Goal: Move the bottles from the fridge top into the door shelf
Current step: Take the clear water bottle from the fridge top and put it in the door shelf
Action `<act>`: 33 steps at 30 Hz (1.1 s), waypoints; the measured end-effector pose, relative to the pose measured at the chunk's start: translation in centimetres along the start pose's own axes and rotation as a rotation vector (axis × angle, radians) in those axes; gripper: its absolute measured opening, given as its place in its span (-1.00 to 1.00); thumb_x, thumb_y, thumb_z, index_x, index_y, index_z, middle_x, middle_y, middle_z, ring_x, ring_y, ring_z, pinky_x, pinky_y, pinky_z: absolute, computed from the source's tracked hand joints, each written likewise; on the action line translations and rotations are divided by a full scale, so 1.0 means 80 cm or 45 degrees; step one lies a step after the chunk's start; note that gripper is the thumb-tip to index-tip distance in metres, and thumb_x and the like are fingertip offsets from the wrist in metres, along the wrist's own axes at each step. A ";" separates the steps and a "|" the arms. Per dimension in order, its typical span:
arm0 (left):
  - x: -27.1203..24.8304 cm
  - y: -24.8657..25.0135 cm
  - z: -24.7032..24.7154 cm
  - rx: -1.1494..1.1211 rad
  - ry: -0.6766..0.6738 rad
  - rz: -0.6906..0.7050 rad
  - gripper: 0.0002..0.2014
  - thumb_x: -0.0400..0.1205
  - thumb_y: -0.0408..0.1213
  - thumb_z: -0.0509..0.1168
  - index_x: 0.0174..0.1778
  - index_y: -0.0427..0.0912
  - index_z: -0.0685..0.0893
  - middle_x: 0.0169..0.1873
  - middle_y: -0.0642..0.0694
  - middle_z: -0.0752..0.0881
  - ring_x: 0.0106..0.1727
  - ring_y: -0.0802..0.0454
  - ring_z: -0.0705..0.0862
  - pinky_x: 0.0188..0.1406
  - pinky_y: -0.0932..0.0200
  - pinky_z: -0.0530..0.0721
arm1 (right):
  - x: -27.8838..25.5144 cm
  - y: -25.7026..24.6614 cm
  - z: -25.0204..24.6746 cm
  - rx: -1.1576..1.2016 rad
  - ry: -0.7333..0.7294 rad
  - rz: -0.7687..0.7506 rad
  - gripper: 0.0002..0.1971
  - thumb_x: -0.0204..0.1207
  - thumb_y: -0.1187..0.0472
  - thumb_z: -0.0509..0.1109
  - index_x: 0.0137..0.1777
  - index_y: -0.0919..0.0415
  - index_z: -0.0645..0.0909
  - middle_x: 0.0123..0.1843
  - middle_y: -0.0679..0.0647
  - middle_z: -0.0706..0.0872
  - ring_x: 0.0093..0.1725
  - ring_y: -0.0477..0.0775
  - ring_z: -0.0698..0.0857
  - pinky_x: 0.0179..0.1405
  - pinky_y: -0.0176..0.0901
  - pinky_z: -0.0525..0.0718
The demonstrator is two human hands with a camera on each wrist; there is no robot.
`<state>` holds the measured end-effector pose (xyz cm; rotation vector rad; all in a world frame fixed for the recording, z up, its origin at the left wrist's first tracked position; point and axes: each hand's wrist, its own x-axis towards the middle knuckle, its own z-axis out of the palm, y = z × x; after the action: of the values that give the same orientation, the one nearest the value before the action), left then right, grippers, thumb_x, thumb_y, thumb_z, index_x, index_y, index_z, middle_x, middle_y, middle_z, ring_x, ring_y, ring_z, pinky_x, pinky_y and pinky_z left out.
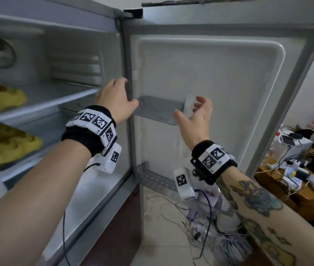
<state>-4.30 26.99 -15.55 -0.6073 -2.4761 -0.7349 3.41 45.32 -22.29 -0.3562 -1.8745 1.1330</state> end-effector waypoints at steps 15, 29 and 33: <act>-0.043 -0.068 -0.289 0.392 0.527 -0.072 -0.50 0.56 -0.12 0.27 0.43 -0.12 0.45 0.37 -0.09 0.54 0.41 -0.09 0.44 0.41 -0.08 0.42 | 0.053 -0.317 0.144 0.526 -0.448 -0.373 -0.36 0.43 0.12 0.49 0.44 0.13 0.27 0.37 0.17 0.42 0.26 0.07 0.52 0.31 -0.05 0.56; -0.049 -0.114 -0.368 0.456 0.527 -0.221 -0.45 0.56 -0.11 0.23 0.51 -0.12 0.42 0.46 -0.08 0.53 0.47 -0.07 0.45 0.54 -0.04 0.27 | 0.065 -0.495 0.280 0.330 -0.741 -0.336 0.03 0.32 -0.06 0.58 0.65 0.19 0.03 0.57 0.30 0.27 0.47 0.36 0.44 0.40 0.16 0.49; -0.044 -0.116 -0.382 0.392 0.481 -0.244 -0.52 0.58 -0.12 0.23 0.44 -0.10 0.55 0.35 -0.12 0.66 0.40 -0.09 0.56 0.47 0.00 0.44 | 0.080 -0.497 0.300 0.280 -0.659 -0.263 0.10 0.30 -0.05 0.60 0.66 0.15 -0.07 0.57 0.33 0.26 0.46 0.39 0.44 0.23 0.13 0.50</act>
<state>3.24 0.83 1.51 -0.1053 -2.2435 -0.4686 -11.96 14.31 9.31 0.2776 -2.1331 1.3582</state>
